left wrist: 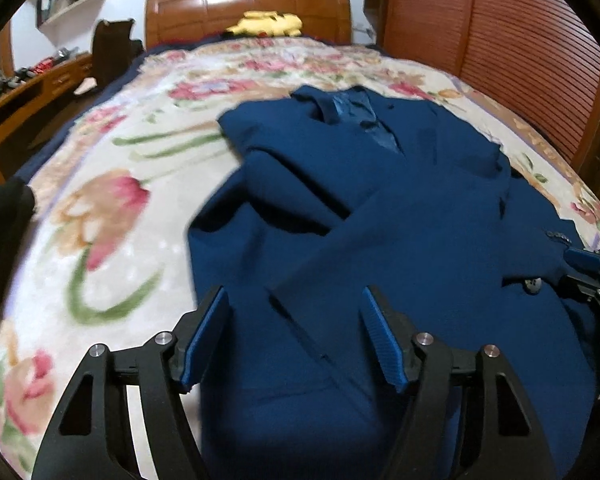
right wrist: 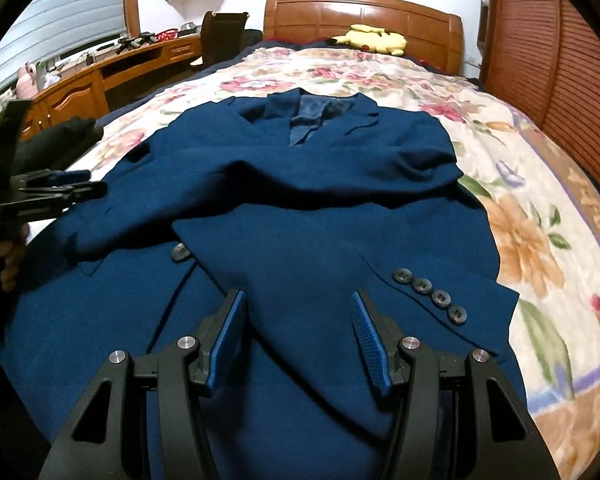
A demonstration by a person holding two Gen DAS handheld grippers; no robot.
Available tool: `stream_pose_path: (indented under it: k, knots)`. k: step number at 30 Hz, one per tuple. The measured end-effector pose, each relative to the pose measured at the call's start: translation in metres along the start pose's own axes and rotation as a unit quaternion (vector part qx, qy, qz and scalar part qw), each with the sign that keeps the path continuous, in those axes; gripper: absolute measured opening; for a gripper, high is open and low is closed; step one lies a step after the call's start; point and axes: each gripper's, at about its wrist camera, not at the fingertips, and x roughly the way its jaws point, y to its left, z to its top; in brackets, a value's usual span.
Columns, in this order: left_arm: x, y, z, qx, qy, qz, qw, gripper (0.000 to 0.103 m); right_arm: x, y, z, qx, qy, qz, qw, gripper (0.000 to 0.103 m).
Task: Fold large clothes
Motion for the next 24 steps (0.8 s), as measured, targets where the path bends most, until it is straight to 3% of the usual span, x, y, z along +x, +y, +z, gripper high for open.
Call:
stream_pose_path:
  k: [6, 9, 11, 13, 17, 24]
  knots:
    - [0.017, -0.008, 0.001, 0.012, 0.029, 0.008, 0.9995, 0.069, -0.003, -0.005, -0.007, 0.002, -0.002, 0.002, 1.000, 0.057]
    - [0.019, -0.004, 0.003, -0.003, 0.034, -0.026, 0.9991, 0.043, -0.003, -0.010, -0.018, -0.001, 0.004, -0.002, 1.000, 0.057]
    - [0.017, -0.004, 0.002, -0.008, 0.033, -0.036, 0.9988, 0.033, -0.003, -0.011, -0.020, -0.005, 0.006, -0.003, 1.000, 0.057]
    - [0.011, -0.007, 0.002, -0.001, 0.024, -0.024, 0.9994, 0.003, -0.004, -0.014, -0.021, -0.002, 0.005, -0.003, 1.000, 0.057]
    - [-0.013, -0.019, 0.001, 0.021, -0.011, -0.007, 0.9997, 0.002, -0.009, -0.018, -0.023, -0.002, 0.005, -0.005, 1.000, 0.057]
    - [-0.066, -0.055, -0.002, 0.056, -0.068, -0.017, 0.9959, 0.002, -0.022, -0.022, -0.023, 0.000, -0.005, -0.005, 1.000, 0.057]
